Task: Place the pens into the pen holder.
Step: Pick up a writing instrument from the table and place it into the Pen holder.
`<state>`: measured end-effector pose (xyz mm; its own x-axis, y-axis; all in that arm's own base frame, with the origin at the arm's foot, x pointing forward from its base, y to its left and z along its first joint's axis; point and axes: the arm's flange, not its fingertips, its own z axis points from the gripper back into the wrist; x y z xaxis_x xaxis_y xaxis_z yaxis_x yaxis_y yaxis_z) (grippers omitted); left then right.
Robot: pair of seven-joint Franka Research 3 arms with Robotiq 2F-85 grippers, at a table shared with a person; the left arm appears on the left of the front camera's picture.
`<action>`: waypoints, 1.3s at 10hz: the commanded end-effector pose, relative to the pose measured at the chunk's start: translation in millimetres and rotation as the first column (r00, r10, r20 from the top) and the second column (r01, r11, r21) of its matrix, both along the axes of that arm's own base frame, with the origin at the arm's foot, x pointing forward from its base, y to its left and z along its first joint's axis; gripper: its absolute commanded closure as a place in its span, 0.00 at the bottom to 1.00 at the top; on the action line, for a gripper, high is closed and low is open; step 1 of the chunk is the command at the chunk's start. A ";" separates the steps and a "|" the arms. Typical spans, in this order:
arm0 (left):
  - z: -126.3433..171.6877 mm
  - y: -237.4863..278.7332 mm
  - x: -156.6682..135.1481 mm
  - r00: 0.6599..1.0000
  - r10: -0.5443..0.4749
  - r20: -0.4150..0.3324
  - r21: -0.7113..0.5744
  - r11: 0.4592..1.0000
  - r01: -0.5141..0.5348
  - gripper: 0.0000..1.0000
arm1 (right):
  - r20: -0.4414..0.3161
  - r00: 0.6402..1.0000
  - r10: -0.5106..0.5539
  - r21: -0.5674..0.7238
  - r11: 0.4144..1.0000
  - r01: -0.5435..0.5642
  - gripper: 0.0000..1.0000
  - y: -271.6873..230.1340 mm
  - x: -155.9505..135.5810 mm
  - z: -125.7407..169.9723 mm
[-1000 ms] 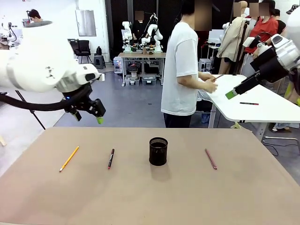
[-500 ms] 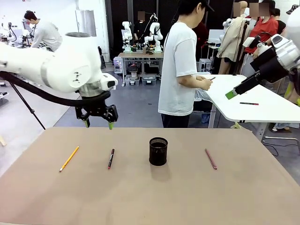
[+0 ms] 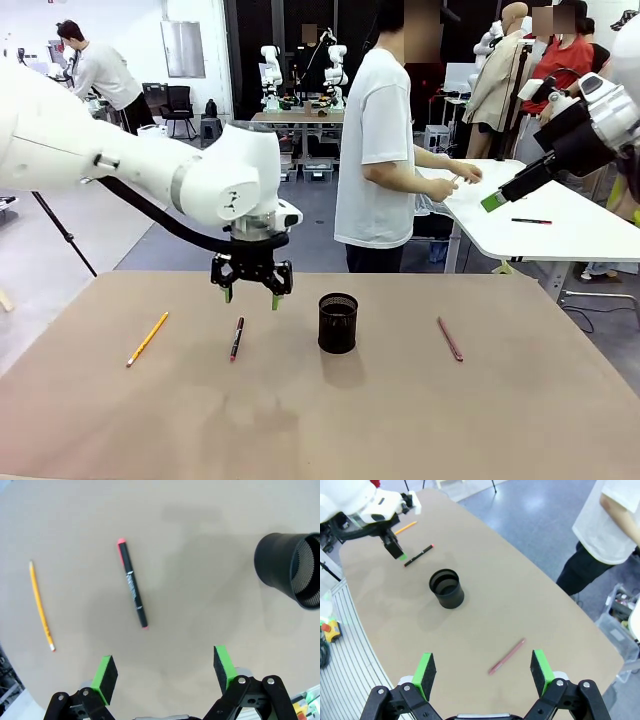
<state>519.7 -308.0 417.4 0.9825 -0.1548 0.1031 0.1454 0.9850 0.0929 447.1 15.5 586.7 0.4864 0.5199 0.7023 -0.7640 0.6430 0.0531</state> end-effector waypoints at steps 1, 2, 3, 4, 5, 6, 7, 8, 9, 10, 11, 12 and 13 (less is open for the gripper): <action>-13.5 2.0 16.4 1.000 -0.024 0.017 -0.033 0.999 0.025 0.00 | 0.005 1.000 0.008 0.020 1.000 -0.008 0.00 -0.8 0.1 0.4; -23.7 -2.3 20.7 1.000 0.008 0.001 -0.063 0.998 -0.008 0.00 | 0.005 1.000 0.008 0.020 1.000 -0.008 0.00 -0.8 0.1 0.4; -31.0 -1.9 23.1 0.999 0.040 -0.011 -0.079 0.996 -0.041 0.00 | 0.005 1.000 0.008 0.020 1.000 -0.008 0.00 -0.8 0.1 0.4; -31.8 2.9 21.3 0.998 0.021 -0.054 -0.094 0.995 -0.026 0.00 | 0.005 1.000 0.008 0.020 1.000 -0.008 0.00 -0.8 0.1 0.4; -33.5 -2.8 20.9 1.000 0.009 -0.005 -0.048 0.999 -0.010 0.00 | 0.005 1.000 0.008 0.020 1.000 -0.008 0.00 -0.8 0.1 0.4; -33.5 -2.8 20.9 1.000 0.009 -0.005 -0.048 0.999 -0.010 0.00 | 0.005 1.000 0.008 0.020 1.000 -0.008 0.00 -0.8 0.1 0.4; -33.5 -2.8 20.9 1.000 0.009 -0.005 -0.048 0.999 -0.010 0.00 | 0.005 1.000 0.008 0.020 1.000 -0.008 0.00 -0.8 0.1 0.4; -33.5 -2.8 20.9 1.000 0.009 -0.005 -0.048 0.999 -0.010 0.00 | 0.005 1.000 0.008 0.020 1.000 -0.008 0.00 -0.8 0.1 0.4; -33.5 -2.8 20.9 1.000 0.009 -0.005 -0.048 0.999 -0.010 0.00 | 0.005 1.000 0.008 0.020 1.000 -0.008 0.00 -0.8 0.1 0.4; -37.4 -6.8 20.1 1.000 0.010 -0.017 -0.060 0.998 -0.011 0.00 | 0.005 1.000 0.008 0.020 1.000 -0.008 0.00 -0.8 0.1 0.4; -48.9 -12.8 32.0 0.998 0.053 -0.019 -0.100 0.994 -0.054 0.00 | 0.005 1.000 0.008 0.020 1.000 -0.008 0.00 -0.8 0.1 0.4; -57.2 -12.8 41.6 0.994 0.111 0.008 -0.106 0.988 -0.109 0.00 | 0.005 1.000 0.008 0.020 1.000 -0.008 0.00 -0.8 0.1 0.4; -61.0 -8.3 49.8 0.991 0.130 0.008 -0.122 0.984 -0.128 0.00 | 0.005 1.000 0.008 0.020 1.000 -0.008 0.00 -0.8 0.1 0.4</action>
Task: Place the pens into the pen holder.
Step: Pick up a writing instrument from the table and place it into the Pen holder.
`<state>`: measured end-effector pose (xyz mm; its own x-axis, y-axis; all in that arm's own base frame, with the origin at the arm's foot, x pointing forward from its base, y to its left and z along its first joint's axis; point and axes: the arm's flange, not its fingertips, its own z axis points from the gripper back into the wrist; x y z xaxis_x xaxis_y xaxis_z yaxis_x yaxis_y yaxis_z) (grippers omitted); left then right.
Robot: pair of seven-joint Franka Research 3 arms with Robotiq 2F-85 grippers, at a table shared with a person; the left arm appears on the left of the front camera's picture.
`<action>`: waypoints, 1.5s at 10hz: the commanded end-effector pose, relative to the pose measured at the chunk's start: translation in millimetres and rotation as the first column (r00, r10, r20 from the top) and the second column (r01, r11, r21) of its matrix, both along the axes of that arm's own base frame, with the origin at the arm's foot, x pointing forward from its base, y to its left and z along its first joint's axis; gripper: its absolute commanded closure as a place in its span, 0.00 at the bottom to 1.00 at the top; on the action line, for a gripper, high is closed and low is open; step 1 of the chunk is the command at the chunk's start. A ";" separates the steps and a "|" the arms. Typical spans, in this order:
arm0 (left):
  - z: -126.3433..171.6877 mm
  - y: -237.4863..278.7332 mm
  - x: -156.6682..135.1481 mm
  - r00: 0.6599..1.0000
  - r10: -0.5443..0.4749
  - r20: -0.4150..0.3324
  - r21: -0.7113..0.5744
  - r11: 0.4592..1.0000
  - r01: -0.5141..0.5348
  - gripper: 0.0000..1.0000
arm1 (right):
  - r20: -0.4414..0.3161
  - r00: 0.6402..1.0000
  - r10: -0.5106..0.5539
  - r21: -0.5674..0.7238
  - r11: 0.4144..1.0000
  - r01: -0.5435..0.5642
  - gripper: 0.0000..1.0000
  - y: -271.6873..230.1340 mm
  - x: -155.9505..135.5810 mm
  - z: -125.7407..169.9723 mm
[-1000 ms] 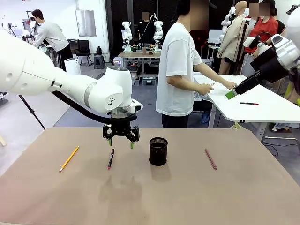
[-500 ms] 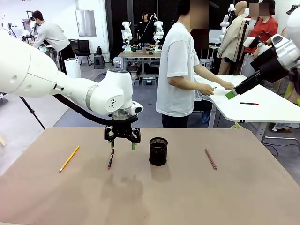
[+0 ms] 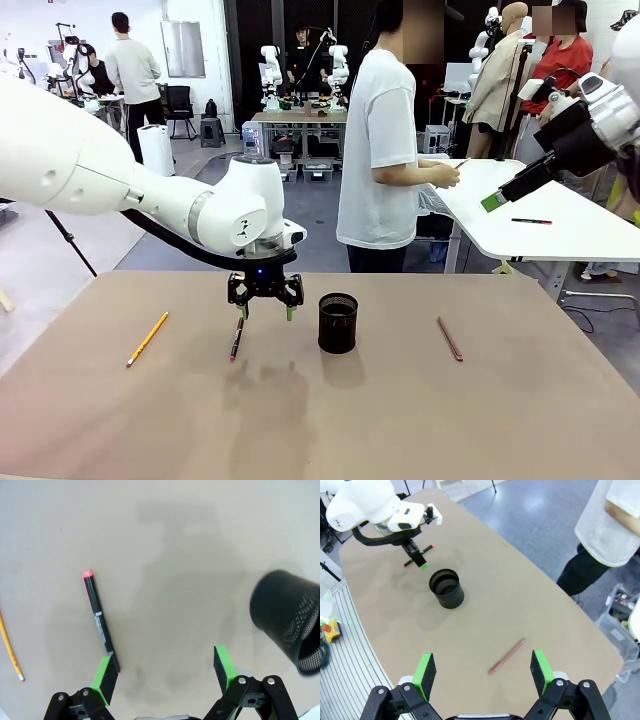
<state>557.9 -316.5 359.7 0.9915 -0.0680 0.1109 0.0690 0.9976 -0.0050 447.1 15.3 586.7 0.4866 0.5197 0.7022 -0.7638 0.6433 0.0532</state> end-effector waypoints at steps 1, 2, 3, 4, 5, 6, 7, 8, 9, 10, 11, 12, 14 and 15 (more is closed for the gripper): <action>-5.9 5.5 17.6 0.996 0.077 0.032 -0.017 0.997 -0.077 0.00 | 0.005 1.000 0.008 0.020 1.000 -0.008 0.00 -0.6 0.1 0.4; -10.6 13.1 24.2 0.995 0.096 0.036 -0.003 0.995 -0.096 0.00 | 0.005 1.000 0.008 0.020 1.000 -0.008 0.00 -0.6 0.1 0.4; -16.3 20.2 31.5 0.993 0.113 0.029 0.011 0.994 -0.113 0.00 | 0.005 1.000 0.008 0.020 1.000 -0.008 0.00 -0.6 0.1 0.4; -22.9 26.3 36.9 0.992 0.123 0.021 0.013 0.992 -0.123 0.00 | 0.005 1.000 0.008 0.020 1.000 -0.008 0.00 -0.6 0.1 0.4; -27.6 30.0 40.5 0.991 0.129 0.020 0.021 0.991 -0.130 0.00 | 0.005 1.000 0.008 0.020 1.000 -0.008 0.00 -0.6 0.1 0.4; -32.2 33.9 44.7 0.991 0.130 0.008 0.023 0.991 -0.130 0.00 | 0.005 1.000 0.008 0.020 1.000 -0.008 0.00 -0.6 0.1 0.4; -37.9 37.3 50.0 0.990 0.138 -0.006 0.034 0.990 -0.137 0.00 | 0.005 1.000 0.008 0.020 1.000 -0.008 0.00 -0.6 0.1 0.4; -43.5 40.0 55.2 0.989 0.144 -0.022 0.030 0.989 -0.143 0.00 | 0.005 1.000 0.008 0.020 1.000 -0.008 0.00 -0.6 0.1 0.4; -44.8 42.0 57.3 0.988 0.150 -0.030 0.033 0.988 -0.149 0.00 | 0.005 1.000 0.008 0.020 1.000 -0.008 0.00 -0.6 0.1 0.4; -46.2 45.4 57.7 0.987 0.158 -0.036 0.044 0.987 -0.156 0.00 | 0.005 1.000 0.008 0.020 1.000 -0.008 0.00 -0.6 0.1 0.4; -48.0 46.6 59.1 0.989 0.147 -0.033 0.064 0.987 -0.145 0.07 | 0.005 1.000 0.008 0.020 1.000 -0.008 0.00 -0.6 0.1 0.4; -48.7 46.7 59.4 0.987 0.153 -0.043 0.069 0.986 -0.150 0.26 | 0.005 1.000 0.008 0.020 1.000 -0.008 0.00 -0.6 0.1 0.4; -47.7 48.6 59.2 0.986 0.155 -0.057 0.066 0.986 -0.152 0.64 | 0.005 1.000 0.008 0.020 1.000 -0.008 0.00 -0.6 0.1 0.4; -47.0 49.6 58.0 0.986 0.157 -0.062 0.068 0.986 -0.153 0.83 | 0.005 1.000 0.008 0.020 1.000 -0.008 0.00 -0.6 0.1 0.4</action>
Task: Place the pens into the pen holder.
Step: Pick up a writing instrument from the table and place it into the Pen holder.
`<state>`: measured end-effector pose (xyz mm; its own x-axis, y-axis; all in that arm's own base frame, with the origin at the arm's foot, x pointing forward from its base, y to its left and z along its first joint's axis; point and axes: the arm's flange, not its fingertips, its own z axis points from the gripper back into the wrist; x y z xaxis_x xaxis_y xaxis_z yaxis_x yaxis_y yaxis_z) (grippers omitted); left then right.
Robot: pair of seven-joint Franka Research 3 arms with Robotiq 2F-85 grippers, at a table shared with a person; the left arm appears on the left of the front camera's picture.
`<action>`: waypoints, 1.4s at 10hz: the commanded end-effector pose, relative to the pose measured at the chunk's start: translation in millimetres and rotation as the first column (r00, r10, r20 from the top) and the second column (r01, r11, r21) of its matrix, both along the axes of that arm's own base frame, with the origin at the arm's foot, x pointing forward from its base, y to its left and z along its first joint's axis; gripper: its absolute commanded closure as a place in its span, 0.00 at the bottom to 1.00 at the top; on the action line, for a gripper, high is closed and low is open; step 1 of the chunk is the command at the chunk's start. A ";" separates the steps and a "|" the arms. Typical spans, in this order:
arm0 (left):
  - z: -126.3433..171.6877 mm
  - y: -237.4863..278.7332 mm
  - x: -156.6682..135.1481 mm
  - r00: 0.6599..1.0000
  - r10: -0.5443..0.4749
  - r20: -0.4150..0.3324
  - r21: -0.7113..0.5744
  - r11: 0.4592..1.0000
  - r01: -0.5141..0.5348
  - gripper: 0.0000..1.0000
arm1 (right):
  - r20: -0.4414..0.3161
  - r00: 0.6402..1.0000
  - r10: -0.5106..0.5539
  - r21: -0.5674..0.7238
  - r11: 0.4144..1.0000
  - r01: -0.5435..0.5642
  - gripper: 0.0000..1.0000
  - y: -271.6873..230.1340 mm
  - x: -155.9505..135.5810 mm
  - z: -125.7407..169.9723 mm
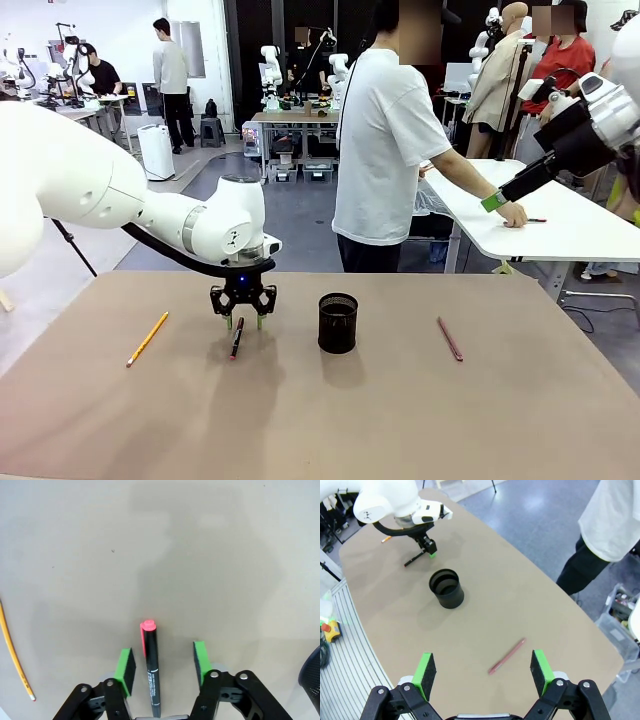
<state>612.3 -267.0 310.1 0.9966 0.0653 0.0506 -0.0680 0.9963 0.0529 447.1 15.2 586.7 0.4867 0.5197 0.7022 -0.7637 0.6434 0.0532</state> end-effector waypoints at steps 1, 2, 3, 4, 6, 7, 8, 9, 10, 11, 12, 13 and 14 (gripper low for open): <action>2.4 0.4 4.0 1.000 0.019 -0.010 0.004 1.000 -0.019 1.00 | 0.005 1.000 0.008 0.020 1.000 -0.008 0.00 -0.5 0.1 0.4; 2.2 1.1 5.0 1.000 0.020 -0.013 0.003 1.000 -0.020 1.00 | 0.005 1.000 0.008 0.020 1.000 -0.008 0.00 -0.5 0.1 0.4; 1.3 2.5 4.6 1.000 0.025 -0.017 0.007 1.000 -0.025 1.00 | 0.005 1.000 0.008 0.020 1.000 -0.008 0.00 -0.5 0.1 0.4; -0.4 3.2 6.2 0.999 0.029 -0.022 0.011 1.000 -0.029 1.00 | 0.005 1.000 0.008 0.020 1.000 -0.008 0.00 -0.5 0.1 0.4; -6.2 1.9 6.8 0.999 0.026 -0.035 0.011 1.000 -0.025 1.00 | 0.005 1.000 0.008 0.020 1.000 -0.008 0.00 -0.5 0.1 0.4; -7.1 1.7 5.9 0.999 0.011 -0.041 0.000 1.000 -0.011 1.00 | 0.005 1.000 0.008 0.020 1.000 -0.008 0.00 -0.5 0.1 0.4; -5.2 1.2 2.9 0.998 -0.028 -0.054 -0.046 0.999 0.025 1.00 | 0.005 1.000 0.008 0.020 1.000 -0.008 0.00 -0.5 0.1 0.4; 1.8 0.9 -1.7 0.992 -0.103 -0.069 -0.158 0.983 0.092 1.00 | 0.005 1.000 0.008 0.020 1.000 -0.008 0.00 -0.5 0.1 0.4; 19.2 0.7 -10.6 0.980 -0.195 -0.046 -0.310 0.935 0.172 1.00 | 0.005 1.000 0.008 0.020 1.000 -0.008 0.00 -0.5 0.1 0.4; 36.9 0.3 -21.1 0.967 -0.252 -0.022 -0.407 0.886 0.222 1.00 | 0.005 1.000 0.008 0.020 1.000 -0.008 0.00 -0.5 0.1 0.4; 52.8 0.3 -29.8 0.949 -0.312 0.036 -0.476 0.830 0.291 1.00 | 0.005 1.000 0.008 0.020 1.000 -0.008 0.00 -0.5 0.1 0.4; 66.9 -0.4 -38.4 0.937 -0.336 0.096 -0.512 0.791 0.336 1.00 | 0.005 1.000 0.008 0.020 1.000 -0.008 0.00 -0.5 0.1 0.4; 78.4 -1.3 -45.9 0.935 -0.326 0.141 -0.529 0.773 0.349 1.00 | 0.005 1.000 0.008 0.020 1.000 -0.008 0.00 -0.5 0.1 0.4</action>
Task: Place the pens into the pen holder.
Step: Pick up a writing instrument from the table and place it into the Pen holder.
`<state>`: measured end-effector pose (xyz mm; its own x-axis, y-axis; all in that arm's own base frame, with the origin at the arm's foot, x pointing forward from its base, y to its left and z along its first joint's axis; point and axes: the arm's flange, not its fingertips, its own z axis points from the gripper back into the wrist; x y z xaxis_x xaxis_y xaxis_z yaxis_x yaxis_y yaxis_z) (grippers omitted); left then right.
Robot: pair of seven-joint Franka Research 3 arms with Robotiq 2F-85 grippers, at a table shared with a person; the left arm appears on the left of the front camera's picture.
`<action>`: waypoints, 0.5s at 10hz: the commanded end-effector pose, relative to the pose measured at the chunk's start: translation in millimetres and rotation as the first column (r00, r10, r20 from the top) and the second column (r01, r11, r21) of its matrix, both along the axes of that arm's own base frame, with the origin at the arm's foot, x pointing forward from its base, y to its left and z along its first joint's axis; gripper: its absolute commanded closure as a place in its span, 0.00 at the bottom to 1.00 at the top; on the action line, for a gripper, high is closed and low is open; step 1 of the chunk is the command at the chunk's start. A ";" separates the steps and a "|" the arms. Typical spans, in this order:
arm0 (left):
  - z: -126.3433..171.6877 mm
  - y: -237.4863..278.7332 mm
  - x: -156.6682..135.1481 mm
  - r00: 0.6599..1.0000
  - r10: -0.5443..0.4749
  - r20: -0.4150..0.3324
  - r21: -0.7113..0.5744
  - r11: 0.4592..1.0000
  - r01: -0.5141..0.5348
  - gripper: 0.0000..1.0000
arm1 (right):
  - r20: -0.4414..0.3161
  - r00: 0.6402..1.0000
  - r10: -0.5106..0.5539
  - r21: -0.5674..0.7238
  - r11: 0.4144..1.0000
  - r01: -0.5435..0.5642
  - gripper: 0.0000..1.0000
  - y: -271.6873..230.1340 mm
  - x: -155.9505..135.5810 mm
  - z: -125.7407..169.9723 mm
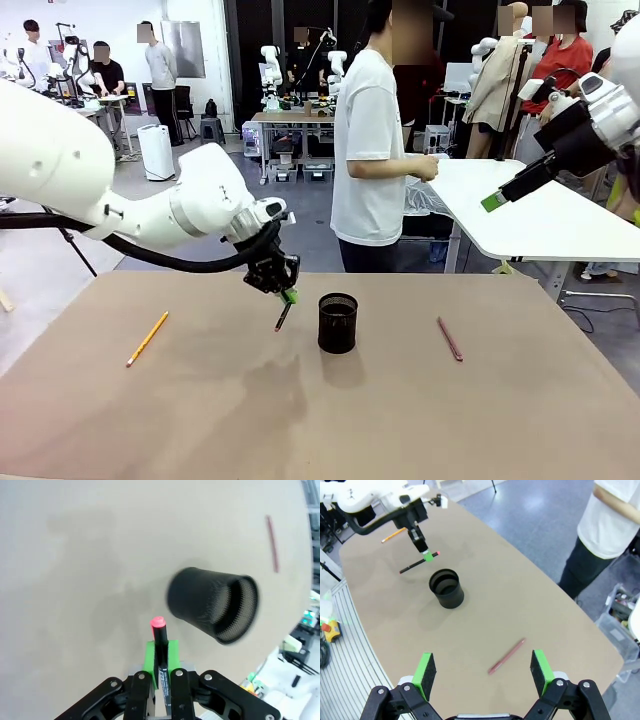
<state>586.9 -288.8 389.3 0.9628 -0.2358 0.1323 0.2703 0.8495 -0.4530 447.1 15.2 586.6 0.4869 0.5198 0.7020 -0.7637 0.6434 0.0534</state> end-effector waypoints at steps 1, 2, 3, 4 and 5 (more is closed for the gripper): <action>9.1 22.6 -29.7 0.993 -0.049 0.104 -0.098 0.993 0.059 1.00 | 0.005 1.000 0.008 0.020 1.000 -0.008 0.00 -0.5 0.1 0.5; 17.0 25.8 -36.7 0.974 0.000 0.228 -0.164 0.986 0.038 1.00 | 0.005 1.000 0.008 0.020 1.000 -0.008 0.00 -0.5 0.1 0.5; 22.1 33.0 -44.5 0.943 0.019 0.332 -0.222 0.973 0.058 1.00 | 0.005 1.000 0.008 0.020 1.000 -0.008 0.00 -0.5 0.1 0.5; 29.4 46.2 -52.2 0.900 0.033 0.435 -0.284 0.953 0.102 1.00 | 0.005 1.000 0.008 0.020 1.000 -0.008 0.00 -0.5 0.1 0.5; 36.2 63.0 -60.4 0.840 0.086 0.536 -0.388 0.909 0.154 1.00 | 0.005 1.000 0.008 0.020 1.000 -0.008 0.00 -0.5 0.1 0.5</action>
